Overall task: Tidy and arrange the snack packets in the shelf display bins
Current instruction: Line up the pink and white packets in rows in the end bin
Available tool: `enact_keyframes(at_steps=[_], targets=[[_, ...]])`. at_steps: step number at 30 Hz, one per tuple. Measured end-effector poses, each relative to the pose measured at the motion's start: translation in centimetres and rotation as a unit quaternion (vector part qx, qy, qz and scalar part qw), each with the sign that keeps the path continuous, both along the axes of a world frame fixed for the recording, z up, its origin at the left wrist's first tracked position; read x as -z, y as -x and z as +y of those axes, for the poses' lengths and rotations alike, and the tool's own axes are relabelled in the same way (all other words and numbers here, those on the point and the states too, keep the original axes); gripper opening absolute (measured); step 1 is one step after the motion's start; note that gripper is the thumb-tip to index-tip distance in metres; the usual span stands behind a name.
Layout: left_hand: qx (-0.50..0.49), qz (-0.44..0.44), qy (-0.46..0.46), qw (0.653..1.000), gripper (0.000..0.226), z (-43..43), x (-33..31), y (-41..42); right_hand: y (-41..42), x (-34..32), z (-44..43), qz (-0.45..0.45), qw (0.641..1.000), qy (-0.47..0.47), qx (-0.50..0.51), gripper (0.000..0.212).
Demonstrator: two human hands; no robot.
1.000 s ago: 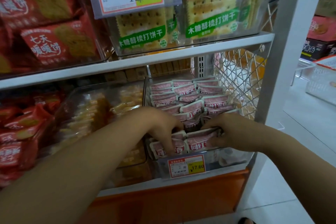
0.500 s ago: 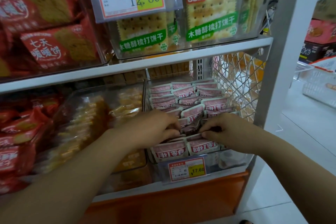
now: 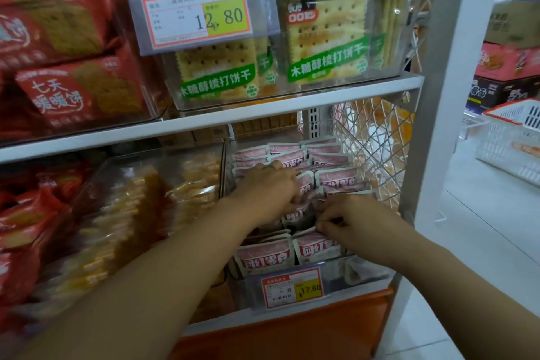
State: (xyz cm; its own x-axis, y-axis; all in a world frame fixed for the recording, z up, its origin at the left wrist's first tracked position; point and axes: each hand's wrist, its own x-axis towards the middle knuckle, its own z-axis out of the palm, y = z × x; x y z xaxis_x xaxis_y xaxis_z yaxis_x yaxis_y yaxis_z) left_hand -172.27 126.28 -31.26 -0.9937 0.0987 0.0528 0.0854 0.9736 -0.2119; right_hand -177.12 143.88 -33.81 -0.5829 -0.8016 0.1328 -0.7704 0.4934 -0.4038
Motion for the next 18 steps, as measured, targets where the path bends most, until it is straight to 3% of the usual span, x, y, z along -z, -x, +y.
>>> enact_keyframes(at_steps=[7,12,18], targets=[[-0.028,0.014,-0.073,0.997,0.022,-1.3,0.7,2.5,0.2,0.5,-0.8,0.051,0.997,0.037,0.042,0.020],[-0.054,0.015,-0.224,0.973,0.008,-1.2,1.2,2.6,0.3,0.6,-1.0,0.071,0.995,0.047,0.046,0.023],[0.026,-0.003,-0.189,0.982,0.008,-2.2,1.0,1.7,-0.2,0.1,-0.9,0.095,0.992,0.054,0.058,0.023]])
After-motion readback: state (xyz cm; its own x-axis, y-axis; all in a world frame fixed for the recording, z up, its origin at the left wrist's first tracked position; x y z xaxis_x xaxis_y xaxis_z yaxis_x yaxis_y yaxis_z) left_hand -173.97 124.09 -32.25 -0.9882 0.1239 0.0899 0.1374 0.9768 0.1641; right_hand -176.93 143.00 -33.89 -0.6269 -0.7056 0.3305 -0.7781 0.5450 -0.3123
